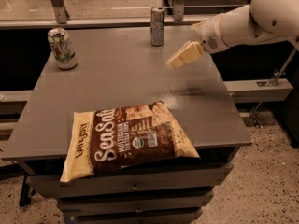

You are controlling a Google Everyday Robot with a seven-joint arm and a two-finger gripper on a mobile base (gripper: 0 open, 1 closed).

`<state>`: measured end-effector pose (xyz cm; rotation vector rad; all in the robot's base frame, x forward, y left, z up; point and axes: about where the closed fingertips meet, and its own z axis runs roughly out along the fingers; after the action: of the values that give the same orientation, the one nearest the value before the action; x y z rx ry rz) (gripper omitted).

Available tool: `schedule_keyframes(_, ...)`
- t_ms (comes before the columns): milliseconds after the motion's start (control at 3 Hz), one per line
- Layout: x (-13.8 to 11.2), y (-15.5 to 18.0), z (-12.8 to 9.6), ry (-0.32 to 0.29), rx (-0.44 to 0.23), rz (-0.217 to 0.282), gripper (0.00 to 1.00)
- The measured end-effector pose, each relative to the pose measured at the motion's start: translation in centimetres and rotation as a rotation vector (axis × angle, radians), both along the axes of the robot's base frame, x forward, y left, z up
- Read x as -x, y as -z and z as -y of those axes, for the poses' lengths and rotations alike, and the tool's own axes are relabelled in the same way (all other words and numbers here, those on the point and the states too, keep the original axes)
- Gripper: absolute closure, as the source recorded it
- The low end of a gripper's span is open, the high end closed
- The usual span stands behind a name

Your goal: Move redbull can near brown chip bag

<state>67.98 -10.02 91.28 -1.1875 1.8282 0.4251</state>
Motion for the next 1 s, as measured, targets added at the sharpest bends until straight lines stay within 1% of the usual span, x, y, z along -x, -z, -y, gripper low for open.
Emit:
schedule_keyframes(333, -0.4, 0.2, 0.4, 0.044, -0.025, 0.018, 0.00)
schedule_keyframes(667, -4.0, 0.9, 0.4, 0.133, -0.121, 0.085, 0.00)
schedule_keyframes(1000, -8.8, 1.9, 0.7, 0.197, -0.203, 0.134, 0.00)
